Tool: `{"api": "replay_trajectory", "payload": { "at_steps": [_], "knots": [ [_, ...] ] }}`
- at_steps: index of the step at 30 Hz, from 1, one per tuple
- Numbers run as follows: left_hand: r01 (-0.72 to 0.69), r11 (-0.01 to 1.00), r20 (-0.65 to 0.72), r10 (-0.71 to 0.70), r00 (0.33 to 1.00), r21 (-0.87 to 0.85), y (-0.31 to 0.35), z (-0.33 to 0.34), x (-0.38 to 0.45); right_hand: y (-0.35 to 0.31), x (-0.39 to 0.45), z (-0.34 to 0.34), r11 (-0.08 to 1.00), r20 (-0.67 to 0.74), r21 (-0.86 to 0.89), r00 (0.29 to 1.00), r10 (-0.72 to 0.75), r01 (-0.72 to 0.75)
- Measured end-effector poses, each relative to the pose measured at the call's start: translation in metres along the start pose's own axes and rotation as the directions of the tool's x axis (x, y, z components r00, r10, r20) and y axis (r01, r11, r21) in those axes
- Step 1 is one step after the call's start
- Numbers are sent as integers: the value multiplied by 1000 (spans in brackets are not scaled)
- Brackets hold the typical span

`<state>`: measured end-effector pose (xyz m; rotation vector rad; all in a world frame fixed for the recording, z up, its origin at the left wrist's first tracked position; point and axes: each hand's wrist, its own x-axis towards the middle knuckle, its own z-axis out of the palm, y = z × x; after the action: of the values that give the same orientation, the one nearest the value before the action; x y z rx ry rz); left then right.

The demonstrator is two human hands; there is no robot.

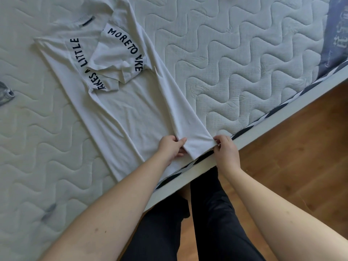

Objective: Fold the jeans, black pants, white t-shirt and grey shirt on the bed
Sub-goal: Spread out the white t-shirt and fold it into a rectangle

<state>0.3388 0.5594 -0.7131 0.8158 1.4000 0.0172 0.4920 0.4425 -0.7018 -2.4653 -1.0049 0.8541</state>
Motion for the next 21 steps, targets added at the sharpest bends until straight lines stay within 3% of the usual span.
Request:
{"api": "replay_trajectory", "payload": {
  "at_steps": [3, 11, 14, 17, 21],
  "knots": [
    [1, 1000, -23, -1, 1000, 4, -12, 2, -7, -2, 1, -2, 993, 7, -121, 1000, -8, 9],
    [24, 997, -42, -21, 999, 72, -24, 18, -25, 3, -1, 0, 986, -34, -163, 998, -50, 44],
    [32, 993, -75, -24, 997, 113, -23, 19, -30, 3, -2, 5, 992, -18, -122, 1000, 8, -10],
    [75, 996, -64, -72, 995, 50, -21, 20, -34, -3, -2, 4, 993, 49, -43, 993, 110, -108],
    [83, 996, -71, -82, 994, 17, -25, 20, -41, -3, 2, 2, 982, 101, -70, 978, 182, -176]
  ]
}}
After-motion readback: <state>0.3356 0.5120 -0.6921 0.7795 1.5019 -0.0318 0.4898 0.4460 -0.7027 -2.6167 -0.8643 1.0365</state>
